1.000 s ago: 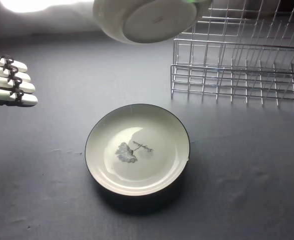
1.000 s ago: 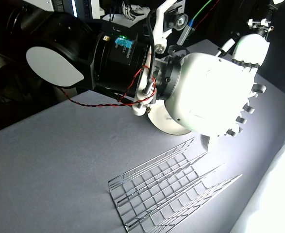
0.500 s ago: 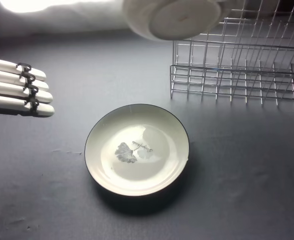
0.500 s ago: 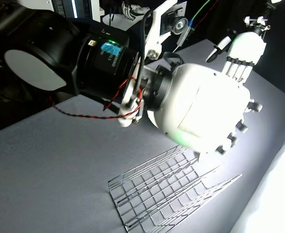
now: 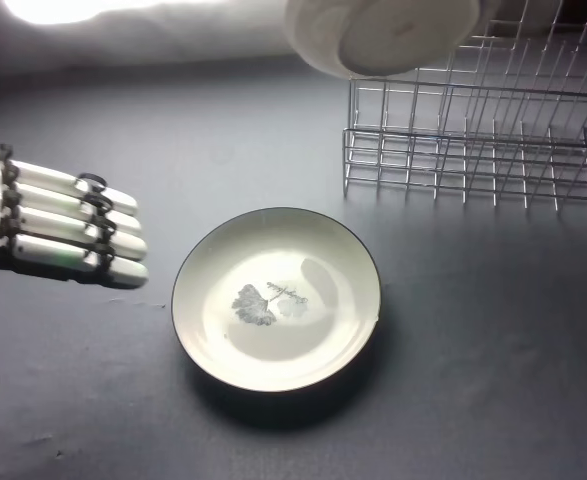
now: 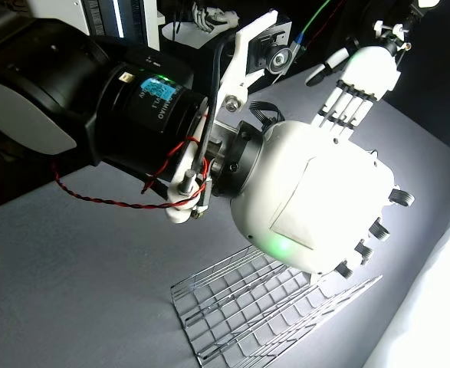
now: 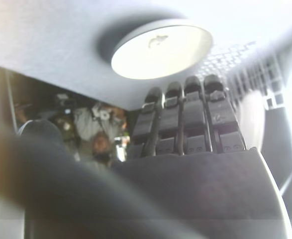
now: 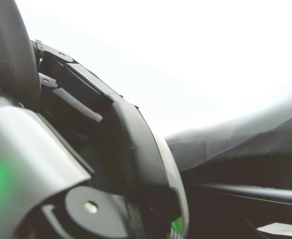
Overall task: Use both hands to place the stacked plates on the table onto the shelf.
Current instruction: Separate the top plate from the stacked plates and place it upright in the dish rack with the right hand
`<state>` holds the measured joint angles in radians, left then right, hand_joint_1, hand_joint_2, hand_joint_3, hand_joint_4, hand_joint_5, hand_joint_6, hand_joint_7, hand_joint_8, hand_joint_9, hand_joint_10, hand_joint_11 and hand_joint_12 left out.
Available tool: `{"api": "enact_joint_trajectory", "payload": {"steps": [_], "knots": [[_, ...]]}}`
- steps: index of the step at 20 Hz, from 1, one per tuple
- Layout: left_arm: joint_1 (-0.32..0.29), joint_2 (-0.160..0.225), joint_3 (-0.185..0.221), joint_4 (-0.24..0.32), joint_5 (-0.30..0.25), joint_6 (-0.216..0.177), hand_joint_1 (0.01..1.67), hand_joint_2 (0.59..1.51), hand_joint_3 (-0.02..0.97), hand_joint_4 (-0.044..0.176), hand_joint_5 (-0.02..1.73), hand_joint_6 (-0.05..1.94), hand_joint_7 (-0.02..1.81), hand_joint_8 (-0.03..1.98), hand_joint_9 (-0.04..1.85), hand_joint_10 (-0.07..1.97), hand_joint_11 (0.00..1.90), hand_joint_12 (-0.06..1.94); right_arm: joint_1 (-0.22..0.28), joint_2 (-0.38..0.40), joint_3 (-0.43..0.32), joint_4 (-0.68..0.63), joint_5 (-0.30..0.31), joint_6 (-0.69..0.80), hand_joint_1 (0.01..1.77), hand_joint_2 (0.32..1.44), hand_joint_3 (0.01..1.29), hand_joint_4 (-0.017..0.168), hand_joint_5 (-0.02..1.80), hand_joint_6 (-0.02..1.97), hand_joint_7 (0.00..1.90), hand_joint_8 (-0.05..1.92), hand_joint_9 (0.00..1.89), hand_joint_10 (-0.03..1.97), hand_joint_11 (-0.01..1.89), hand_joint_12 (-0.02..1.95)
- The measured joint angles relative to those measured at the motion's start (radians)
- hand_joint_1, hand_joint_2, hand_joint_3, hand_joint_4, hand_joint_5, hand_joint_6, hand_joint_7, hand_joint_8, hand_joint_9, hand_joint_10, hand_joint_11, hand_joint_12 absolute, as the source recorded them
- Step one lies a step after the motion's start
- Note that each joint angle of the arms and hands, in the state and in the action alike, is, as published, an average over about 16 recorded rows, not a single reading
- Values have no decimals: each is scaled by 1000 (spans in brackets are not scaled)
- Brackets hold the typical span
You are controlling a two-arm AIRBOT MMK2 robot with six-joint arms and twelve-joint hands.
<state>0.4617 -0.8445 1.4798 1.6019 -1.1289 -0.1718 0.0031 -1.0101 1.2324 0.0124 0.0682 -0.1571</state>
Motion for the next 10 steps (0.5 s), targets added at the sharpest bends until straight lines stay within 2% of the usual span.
{"api": "enact_joint_trajectory", "payload": {"steps": [5, 10], "knots": [[1, -30, -12, 21, -26, -6, 14, 1153, 3, -1, 21, 19, 20, 9, 19, 5, 15, -3, -5, 25, 2, -73, -7, 2, 1395, 1027, 15, -8, 933, 962, 1057, 801, 942, 1109, 708, 1153], [0, -68, -16, 47, -21, 16, 14, 1152, 3, -1, 21, 20, 20, 8, 19, 5, 15, -2, -21, 46, 10, -156, -11, 3, 1386, 1027, 15, -8, 929, 965, 1065, 799, 944, 1122, 701, 1151]]}}
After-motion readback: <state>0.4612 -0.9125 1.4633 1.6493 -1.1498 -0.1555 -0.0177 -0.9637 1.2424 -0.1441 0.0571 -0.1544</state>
